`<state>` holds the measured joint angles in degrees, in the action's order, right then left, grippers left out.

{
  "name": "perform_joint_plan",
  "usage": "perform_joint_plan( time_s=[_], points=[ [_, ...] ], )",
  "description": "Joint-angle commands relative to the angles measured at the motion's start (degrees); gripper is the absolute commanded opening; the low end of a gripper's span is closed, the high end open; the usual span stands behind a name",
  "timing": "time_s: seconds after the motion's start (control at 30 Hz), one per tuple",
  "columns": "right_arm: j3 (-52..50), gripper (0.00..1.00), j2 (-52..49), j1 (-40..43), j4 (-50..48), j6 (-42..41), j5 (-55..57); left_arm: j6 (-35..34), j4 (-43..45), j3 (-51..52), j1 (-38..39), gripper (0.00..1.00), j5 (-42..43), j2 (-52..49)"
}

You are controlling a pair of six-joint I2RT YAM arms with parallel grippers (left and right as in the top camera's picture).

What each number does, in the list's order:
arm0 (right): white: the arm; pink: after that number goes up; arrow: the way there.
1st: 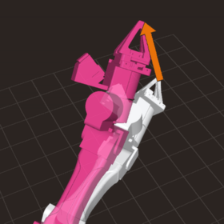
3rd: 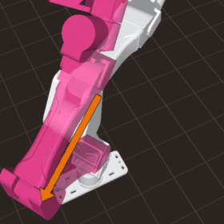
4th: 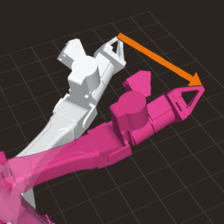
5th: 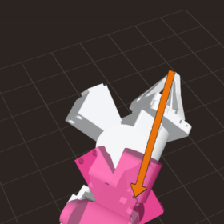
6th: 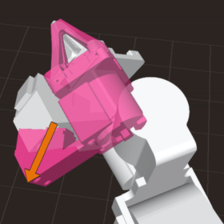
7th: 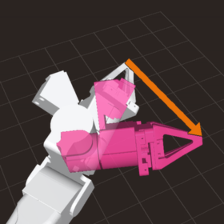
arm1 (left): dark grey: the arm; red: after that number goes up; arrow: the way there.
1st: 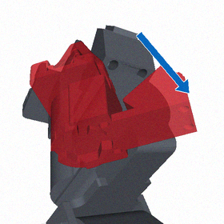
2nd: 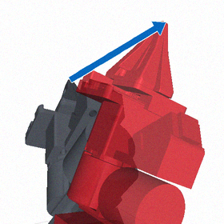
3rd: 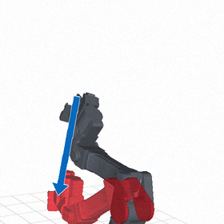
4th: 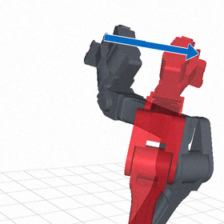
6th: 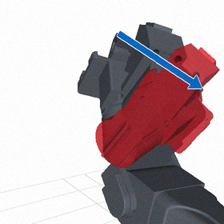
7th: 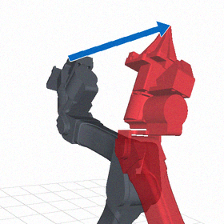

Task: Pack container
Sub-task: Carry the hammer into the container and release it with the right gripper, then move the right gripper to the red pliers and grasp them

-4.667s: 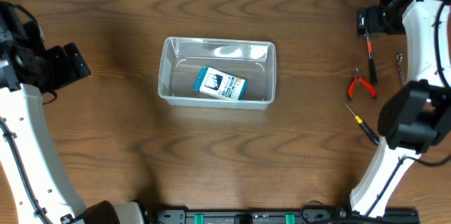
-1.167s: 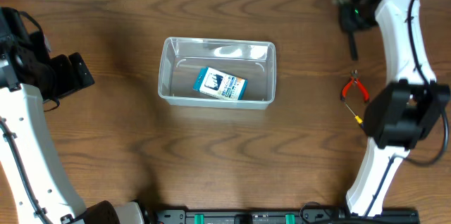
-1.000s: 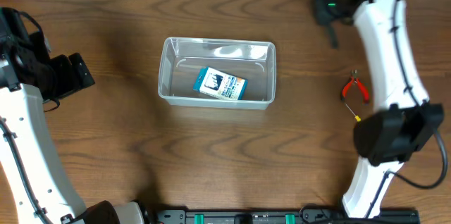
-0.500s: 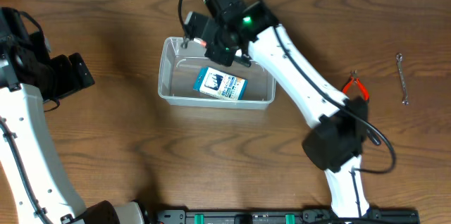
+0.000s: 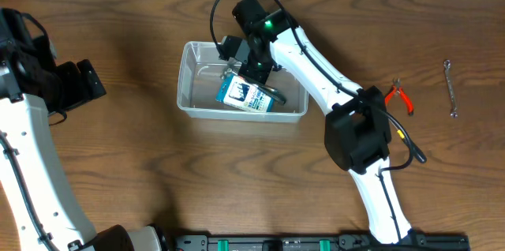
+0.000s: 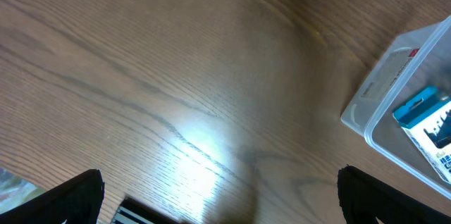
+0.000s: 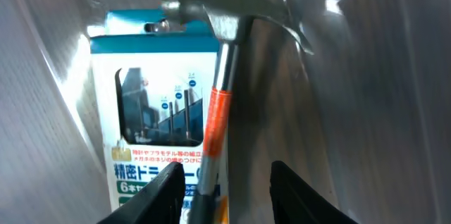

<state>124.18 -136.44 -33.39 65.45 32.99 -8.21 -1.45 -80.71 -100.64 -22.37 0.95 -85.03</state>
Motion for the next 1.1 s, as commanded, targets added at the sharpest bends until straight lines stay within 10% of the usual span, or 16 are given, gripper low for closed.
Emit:
perform_joint_plan(
  time_s=[0.0,0.3,0.63,1.07],
  points=[
    [1.9,0.43,2.0,0.4,1.0,0.5,-0.8,0.3,-0.3,0.3,-0.2,0.98,0.0,0.0],
    [6.8,0.52,16.3,7.4,5.9,-7.1,4.7,0.3,-0.2,0.3,-0.2,0.98,0.0,0.0],
    [5.0,0.72,22.9,32.1,18.8,-43.2,10.1,0.3,-0.2,0.3,-0.2,0.98,0.0,0.0],
    [-27.0,0.76,22.9,37.0,-0.4,-46.2,11.5,0.3,-0.3,0.3,-0.2,0.98,0.0,0.0]
  ],
)
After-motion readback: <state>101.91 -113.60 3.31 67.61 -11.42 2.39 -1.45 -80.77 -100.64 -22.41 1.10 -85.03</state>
